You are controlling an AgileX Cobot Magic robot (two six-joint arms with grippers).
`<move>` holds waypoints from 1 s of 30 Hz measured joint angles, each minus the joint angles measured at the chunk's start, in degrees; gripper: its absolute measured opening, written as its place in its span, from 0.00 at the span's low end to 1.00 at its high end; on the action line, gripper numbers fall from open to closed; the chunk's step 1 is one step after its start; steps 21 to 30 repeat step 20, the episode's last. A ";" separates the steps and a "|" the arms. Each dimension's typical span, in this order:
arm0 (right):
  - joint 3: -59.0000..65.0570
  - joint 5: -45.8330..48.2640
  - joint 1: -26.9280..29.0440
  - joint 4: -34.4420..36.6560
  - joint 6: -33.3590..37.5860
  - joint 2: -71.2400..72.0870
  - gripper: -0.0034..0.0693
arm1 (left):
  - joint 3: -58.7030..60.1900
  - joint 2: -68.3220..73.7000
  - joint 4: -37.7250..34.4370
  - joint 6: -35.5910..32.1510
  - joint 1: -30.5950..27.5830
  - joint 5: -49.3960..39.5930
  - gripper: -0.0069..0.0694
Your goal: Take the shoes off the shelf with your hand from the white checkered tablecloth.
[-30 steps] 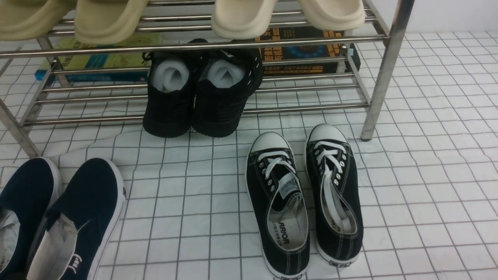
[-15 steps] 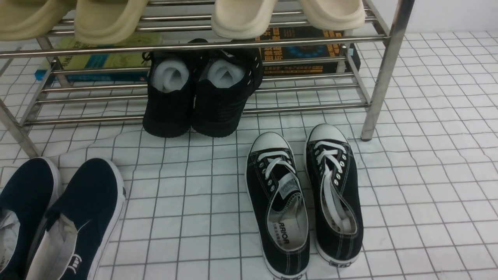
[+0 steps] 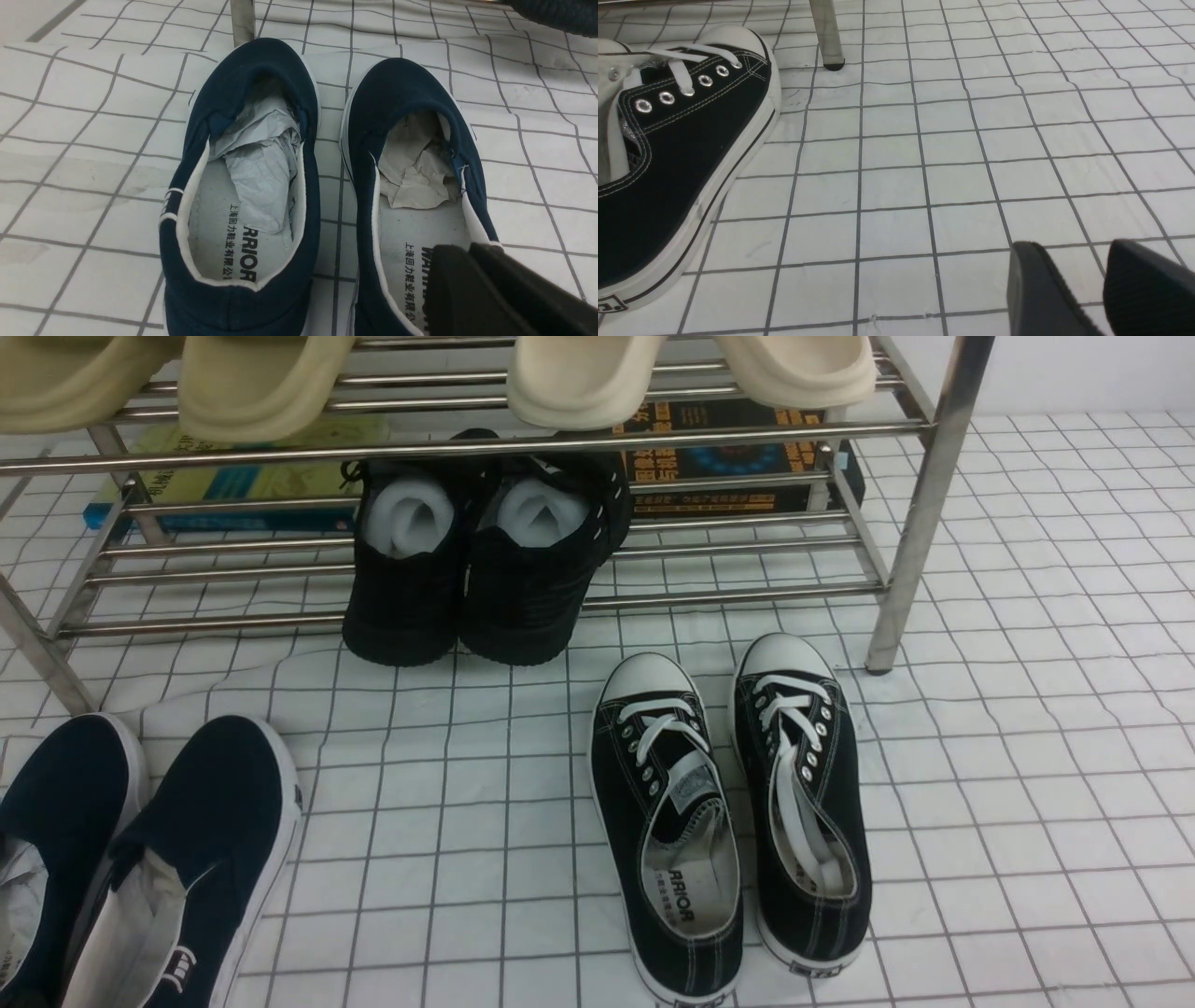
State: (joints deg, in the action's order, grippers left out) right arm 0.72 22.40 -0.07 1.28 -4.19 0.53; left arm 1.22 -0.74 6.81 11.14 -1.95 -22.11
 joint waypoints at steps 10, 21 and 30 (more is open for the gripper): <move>0.00 0.00 0.00 0.00 0.00 0.00 0.38 | 0.00 0.00 1.14 0.02 0.00 -0.03 0.17; 0.00 0.00 0.00 0.00 0.00 0.00 0.38 | 0.00 0.00 1.71 0.02 0.00 -0.07 0.17; 0.00 0.00 0.00 0.00 0.00 0.00 0.38 | 0.00 0.00 1.71 0.02 0.00 -0.07 0.17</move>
